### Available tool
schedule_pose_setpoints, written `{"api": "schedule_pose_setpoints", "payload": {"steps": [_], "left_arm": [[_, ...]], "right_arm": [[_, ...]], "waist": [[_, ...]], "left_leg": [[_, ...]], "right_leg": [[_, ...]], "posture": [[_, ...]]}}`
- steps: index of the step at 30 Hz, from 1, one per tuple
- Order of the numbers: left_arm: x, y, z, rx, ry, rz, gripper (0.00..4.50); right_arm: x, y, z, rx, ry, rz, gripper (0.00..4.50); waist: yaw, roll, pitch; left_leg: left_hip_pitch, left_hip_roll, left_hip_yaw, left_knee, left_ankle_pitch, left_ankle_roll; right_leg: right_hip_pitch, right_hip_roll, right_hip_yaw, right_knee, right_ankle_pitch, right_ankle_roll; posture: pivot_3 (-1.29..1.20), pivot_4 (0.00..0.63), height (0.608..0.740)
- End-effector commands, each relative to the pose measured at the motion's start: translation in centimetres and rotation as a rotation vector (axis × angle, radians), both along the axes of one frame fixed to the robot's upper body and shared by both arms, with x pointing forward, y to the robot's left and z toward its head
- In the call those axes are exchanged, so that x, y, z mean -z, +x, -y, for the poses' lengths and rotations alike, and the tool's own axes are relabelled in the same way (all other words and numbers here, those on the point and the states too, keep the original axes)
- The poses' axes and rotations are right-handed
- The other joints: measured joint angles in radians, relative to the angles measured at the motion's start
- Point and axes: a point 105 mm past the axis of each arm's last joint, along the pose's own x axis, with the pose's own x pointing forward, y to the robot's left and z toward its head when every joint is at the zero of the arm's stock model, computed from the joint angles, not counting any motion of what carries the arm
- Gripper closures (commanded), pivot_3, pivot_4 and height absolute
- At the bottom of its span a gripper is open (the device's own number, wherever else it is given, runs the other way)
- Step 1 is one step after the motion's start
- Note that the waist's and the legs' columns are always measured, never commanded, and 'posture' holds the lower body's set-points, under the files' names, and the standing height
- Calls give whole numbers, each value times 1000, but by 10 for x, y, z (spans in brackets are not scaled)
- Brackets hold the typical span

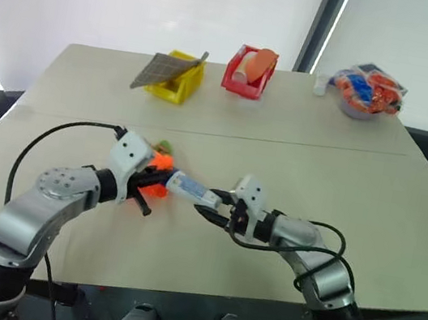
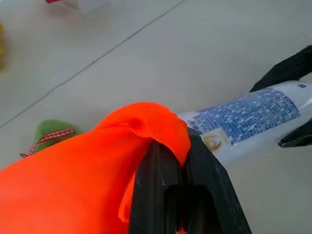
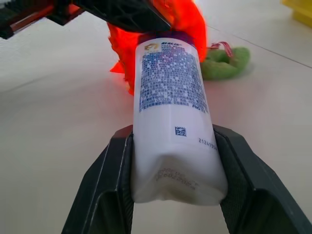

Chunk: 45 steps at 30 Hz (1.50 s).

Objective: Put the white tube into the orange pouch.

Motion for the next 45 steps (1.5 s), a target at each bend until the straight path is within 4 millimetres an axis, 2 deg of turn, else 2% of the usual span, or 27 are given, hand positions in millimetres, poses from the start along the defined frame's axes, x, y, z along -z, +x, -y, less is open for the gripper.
{"api": "schedule_pose_setpoints", "payload": {"steps": [1,9,13,20,23,26,31,38,45], "left_arm": [[-15,-10,16,81,-25,50,4500],[-16,-26,26,154,-40,21,4500],[-12,-35,27,168,-36,-6,4500],[-5,-34,8,99,-11,-31,4500],[0,-29,-13,26,16,-41,4500],[-2,-27,-20,13,17,-37,4500],[-6,-24,-17,32,7,-26,4500],[-11,-22,-6,68,-12,-14,4500],[-12,-25,16,144,-47,-17,4500]], "right_arm": [[-20,7,-22,-62,26,88,2845],[-24,12,-57,-135,4,108,2845],[-20,15,-64,-126,-13,99,2845],[-16,25,-53,-21,-2,81,2845],[-16,25,-34,50,34,51,2845],[-17,18,-21,73,65,23,2845],[-21,6,-12,75,94,-9,2845],[-23,2,-3,100,93,-30,2845],[-21,3,13,173,78,-71,2845]], "waist": [[-2,0,0],[-2,0,0],[-2,0,0],[-2,0,0],[0,0,0],[2,0,0],[-1,0,0],[-1,0,0],[2,0,0]], "left_leg": [[0,0,0,0,0,0],[-1,0,0,0,0,0],[0,0,0,0,0,0],[0,0,0,0,0,0],[0,0,0,0,0,0],[-1,0,0,0,0,0],[-1,0,0,0,0,0],[-1,0,0,0,0,0],[-1,0,0,0,0,0]], "right_leg": [[0,0,0,0,0,0],[-1,0,0,0,2,-3],[-1,0,0,0,2,-3],[-1,1,0,1,2,-3],[-1,0,0,1,2,-3],[-2,0,0,1,2,-3],[-2,0,0,1,1,-2],[-2,0,0,1,0,-1],[-1,0,0,0,1,-2]], "posture": [[0,150,740],[0,150,740],[0,150,740],[0,150,740],[0,150,740],[0,150,740],[0,150,740],[0,150,740],[0,150,740]]}}
